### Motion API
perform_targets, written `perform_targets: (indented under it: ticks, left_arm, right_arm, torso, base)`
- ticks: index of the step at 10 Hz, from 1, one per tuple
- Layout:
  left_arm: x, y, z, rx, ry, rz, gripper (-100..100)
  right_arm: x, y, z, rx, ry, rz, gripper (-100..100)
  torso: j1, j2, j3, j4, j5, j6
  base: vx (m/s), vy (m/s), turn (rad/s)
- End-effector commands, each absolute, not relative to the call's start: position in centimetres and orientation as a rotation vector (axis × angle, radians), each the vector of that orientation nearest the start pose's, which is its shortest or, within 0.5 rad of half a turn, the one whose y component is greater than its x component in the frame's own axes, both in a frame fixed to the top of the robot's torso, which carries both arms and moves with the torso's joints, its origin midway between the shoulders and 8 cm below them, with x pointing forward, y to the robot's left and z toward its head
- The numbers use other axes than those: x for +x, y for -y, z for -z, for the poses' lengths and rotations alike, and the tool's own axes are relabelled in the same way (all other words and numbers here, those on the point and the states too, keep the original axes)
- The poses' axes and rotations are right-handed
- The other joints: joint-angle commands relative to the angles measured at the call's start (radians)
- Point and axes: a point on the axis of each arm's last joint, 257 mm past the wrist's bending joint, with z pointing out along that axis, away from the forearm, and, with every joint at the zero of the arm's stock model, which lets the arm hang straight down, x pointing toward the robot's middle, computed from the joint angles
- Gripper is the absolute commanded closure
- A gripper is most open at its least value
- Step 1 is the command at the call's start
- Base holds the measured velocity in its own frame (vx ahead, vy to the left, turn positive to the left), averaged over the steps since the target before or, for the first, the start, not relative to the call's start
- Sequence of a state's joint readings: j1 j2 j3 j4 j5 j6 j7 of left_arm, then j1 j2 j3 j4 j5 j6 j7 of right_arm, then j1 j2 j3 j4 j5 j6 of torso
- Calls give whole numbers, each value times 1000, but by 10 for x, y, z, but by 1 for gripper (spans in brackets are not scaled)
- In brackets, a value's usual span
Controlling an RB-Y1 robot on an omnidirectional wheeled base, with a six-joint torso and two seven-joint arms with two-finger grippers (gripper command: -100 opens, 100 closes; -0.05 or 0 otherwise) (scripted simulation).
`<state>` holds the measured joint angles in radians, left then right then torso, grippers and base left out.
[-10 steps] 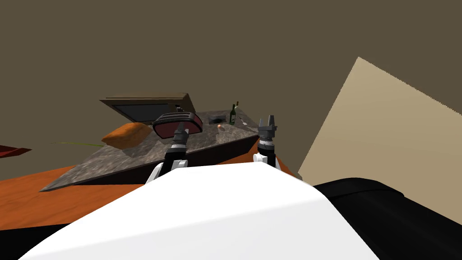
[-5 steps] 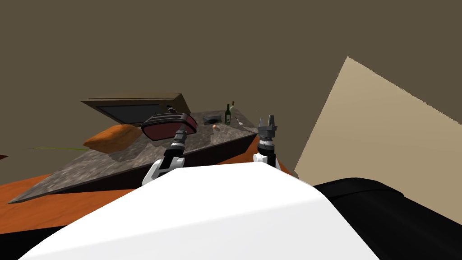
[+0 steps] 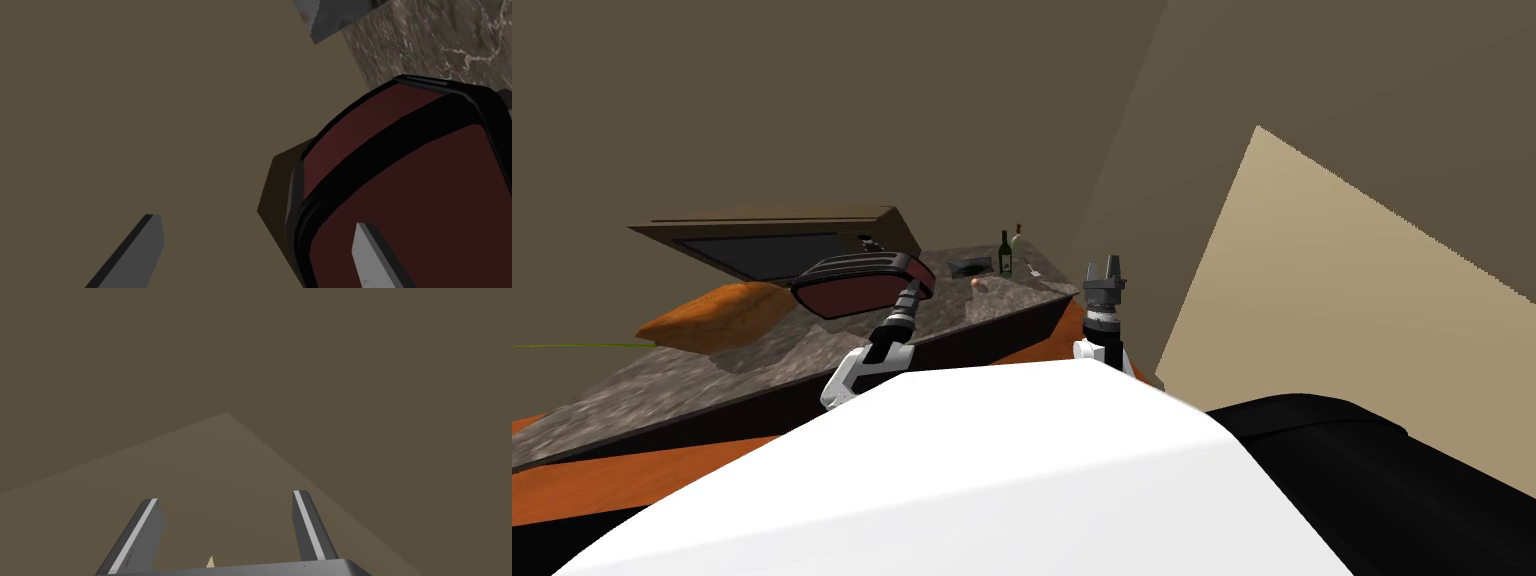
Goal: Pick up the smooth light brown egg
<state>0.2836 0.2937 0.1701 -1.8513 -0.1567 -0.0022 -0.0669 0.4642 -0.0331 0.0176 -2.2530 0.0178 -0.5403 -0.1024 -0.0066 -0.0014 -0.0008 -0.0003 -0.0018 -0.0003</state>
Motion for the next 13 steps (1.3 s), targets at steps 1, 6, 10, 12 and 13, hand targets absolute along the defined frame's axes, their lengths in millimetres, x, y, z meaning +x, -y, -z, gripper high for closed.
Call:
perform_targets:
  ticks: [1, 6, 10, 12, 13]
  left_arm:
    - [463, -418, 194, -881, -1321, 607, -100]
    - [470, -461, 220, -933, -1383, 459, -100]
    - [474, -501, 240, -991, -1429, 325, -100]
    - [474, -525, 253, -1031, -1455, 245, -100]
    - [473, -536, 259, -1054, -1467, 205, -100]
  right_arm:
    - [346, 264, -31, 627, -594, -1429, 0]
    - [346, 264, -31, 627, -594, -1429, 0]
    - [346, 264, -31, 626, -595, -1429, 0]
    - [346, 264, -31, 627, -594, -1429, 0]
    - [346, 264, -31, 627, -594, -1429, 0]
  torso:
    - [0, 0, 0, 0, 0, 0]
    - [-1, -1, 0, 0, 0, 0]
    - [2, 0, 0, 0, 1, 0]
    - [-3, -2, -1, 0, -1, 0]
    - [-3, -3, -2, -1, -1, 0]
  base:
    - [29, -79, -62]
    - [34, -103, -73]
    - [36, -88, -79]
    - [73, -148, -110]
    - [78, -136, -109]
